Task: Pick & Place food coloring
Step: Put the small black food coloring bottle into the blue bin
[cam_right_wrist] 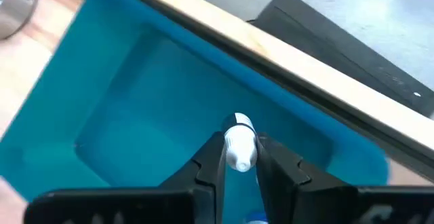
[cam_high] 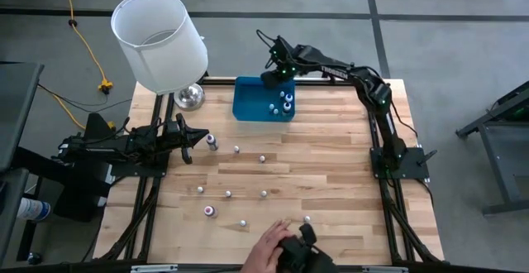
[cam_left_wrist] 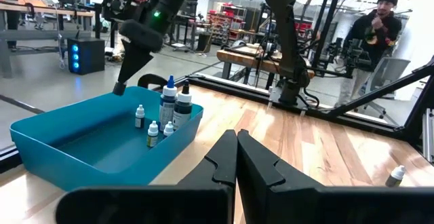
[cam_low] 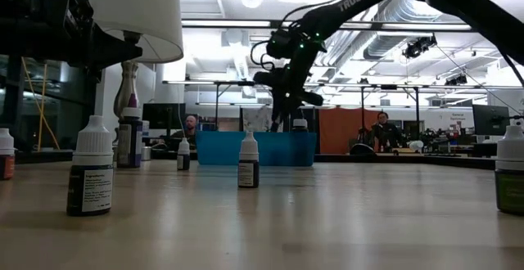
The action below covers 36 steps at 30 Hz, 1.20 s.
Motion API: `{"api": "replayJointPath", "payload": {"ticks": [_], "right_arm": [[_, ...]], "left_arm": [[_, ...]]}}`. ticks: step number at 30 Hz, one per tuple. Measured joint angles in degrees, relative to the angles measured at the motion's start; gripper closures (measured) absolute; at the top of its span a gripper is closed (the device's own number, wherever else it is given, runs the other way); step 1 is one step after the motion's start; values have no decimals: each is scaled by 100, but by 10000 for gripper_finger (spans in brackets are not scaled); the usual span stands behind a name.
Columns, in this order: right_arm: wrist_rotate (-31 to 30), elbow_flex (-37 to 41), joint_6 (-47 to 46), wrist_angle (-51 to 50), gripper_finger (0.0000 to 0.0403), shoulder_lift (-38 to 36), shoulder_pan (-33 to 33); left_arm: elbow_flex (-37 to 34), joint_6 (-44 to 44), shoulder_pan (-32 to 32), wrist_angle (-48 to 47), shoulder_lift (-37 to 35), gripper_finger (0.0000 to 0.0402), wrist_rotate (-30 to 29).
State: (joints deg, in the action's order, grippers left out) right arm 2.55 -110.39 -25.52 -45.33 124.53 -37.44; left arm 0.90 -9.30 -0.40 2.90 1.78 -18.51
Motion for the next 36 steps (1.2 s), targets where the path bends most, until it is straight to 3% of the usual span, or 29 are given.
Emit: {"api": "replayJointPath", "payload": {"ticks": [8,36], "right_arm": [[-360,-2,426,-643,342,22,-234],[102,4,973,-677,338,608,-292]], "left_arm": [[1,0,0,0,1,401,-1],[1,0,0,0,2,401,-1]]}}
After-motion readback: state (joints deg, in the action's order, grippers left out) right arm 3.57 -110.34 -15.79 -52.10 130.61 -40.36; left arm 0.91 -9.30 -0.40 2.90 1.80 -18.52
